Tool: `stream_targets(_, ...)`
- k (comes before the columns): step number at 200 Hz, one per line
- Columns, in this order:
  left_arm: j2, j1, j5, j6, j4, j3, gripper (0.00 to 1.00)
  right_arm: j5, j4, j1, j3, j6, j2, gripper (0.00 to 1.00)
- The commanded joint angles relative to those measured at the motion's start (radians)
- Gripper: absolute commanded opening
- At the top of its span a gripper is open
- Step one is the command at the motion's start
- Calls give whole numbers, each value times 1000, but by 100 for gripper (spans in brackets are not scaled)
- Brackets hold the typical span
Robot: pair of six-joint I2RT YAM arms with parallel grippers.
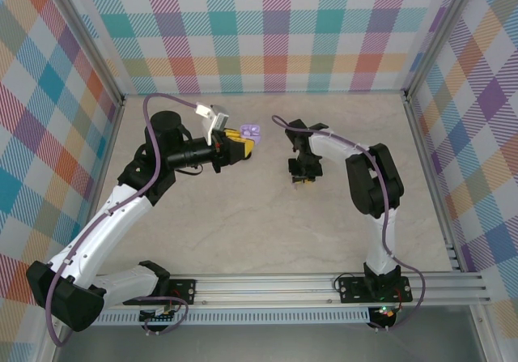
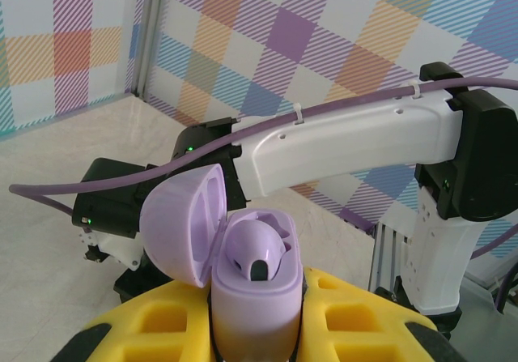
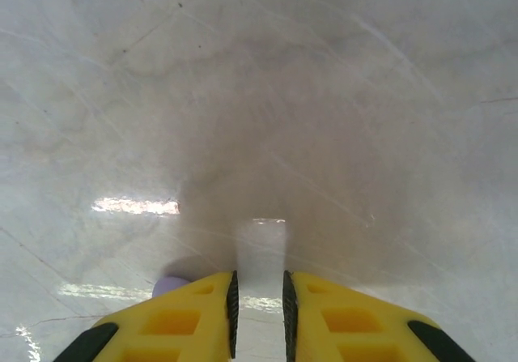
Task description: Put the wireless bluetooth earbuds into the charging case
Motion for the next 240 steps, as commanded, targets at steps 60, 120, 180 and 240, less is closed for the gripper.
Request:
stream_targets(60, 11, 7, 24, 7, 2, 19, 12, -27, -16, 29, 7, -37, -81, 35)
stream_targets(120, 12, 6, 26, 7, 1, 24, 12, -51, -25, 50, 32, -56, -45, 39)
stream_targets(180, 12, 6, 27, 11, -5, 24, 12, -35, -52, 57, 72, -59, 15, 38)
stream_targets(240, 8, 7, 26, 11, -6, 22, 12, -13, -80, 67, 103, -57, 61, 36)
